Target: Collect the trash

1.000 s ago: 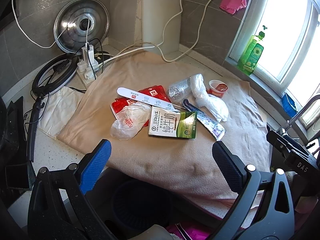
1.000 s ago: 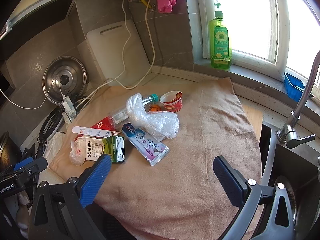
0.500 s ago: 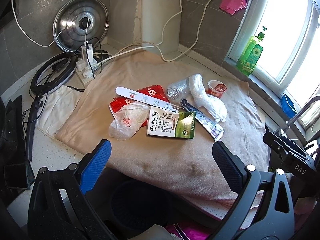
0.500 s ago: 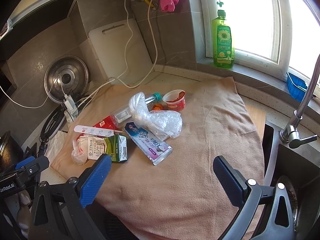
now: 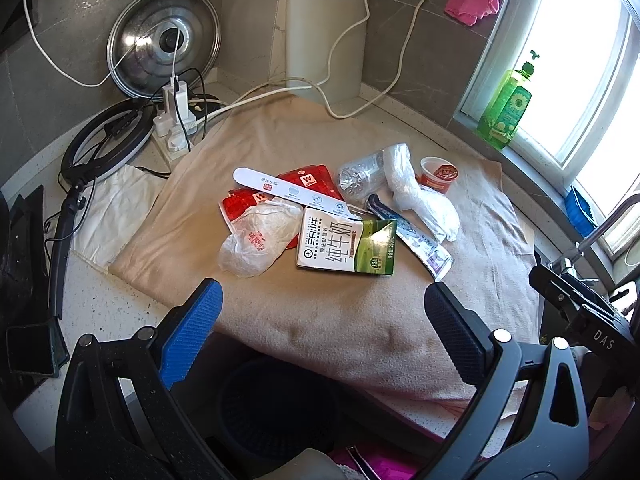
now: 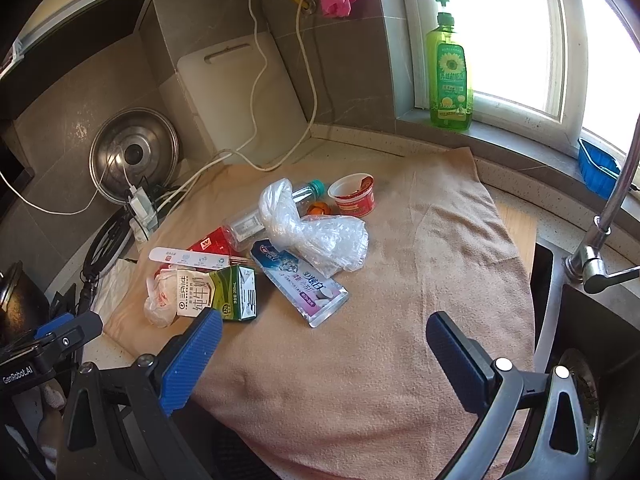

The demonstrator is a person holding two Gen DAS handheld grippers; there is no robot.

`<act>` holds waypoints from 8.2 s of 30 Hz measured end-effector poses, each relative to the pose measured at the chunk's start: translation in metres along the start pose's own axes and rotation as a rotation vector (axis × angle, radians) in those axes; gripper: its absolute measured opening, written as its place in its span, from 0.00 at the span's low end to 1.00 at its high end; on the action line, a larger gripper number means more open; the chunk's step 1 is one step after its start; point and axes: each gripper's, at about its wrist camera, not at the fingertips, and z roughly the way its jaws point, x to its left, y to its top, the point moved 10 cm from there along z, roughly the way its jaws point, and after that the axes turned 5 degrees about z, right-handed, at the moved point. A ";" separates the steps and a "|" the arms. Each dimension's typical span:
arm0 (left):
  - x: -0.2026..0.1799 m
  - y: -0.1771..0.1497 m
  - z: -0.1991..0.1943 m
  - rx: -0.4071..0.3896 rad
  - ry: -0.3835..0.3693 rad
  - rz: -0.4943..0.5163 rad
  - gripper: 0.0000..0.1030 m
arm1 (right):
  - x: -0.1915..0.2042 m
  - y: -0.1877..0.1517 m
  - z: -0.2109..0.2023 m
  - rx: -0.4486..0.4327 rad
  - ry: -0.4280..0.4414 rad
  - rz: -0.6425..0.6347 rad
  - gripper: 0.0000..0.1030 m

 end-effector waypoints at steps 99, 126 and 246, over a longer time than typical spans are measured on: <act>0.090 0.004 0.071 0.100 0.076 -0.126 0.02 | 0.060 0.062 0.128 0.198 0.282 -0.339 0.13; 0.084 -0.120 0.025 0.194 -0.106 0.019 0.02 | 0.120 -0.116 0.002 0.280 0.339 -0.193 0.13; 0.020 -0.002 0.130 0.208 -0.086 -0.734 0.67 | 0.008 0.000 0.085 0.181 0.251 -0.252 0.80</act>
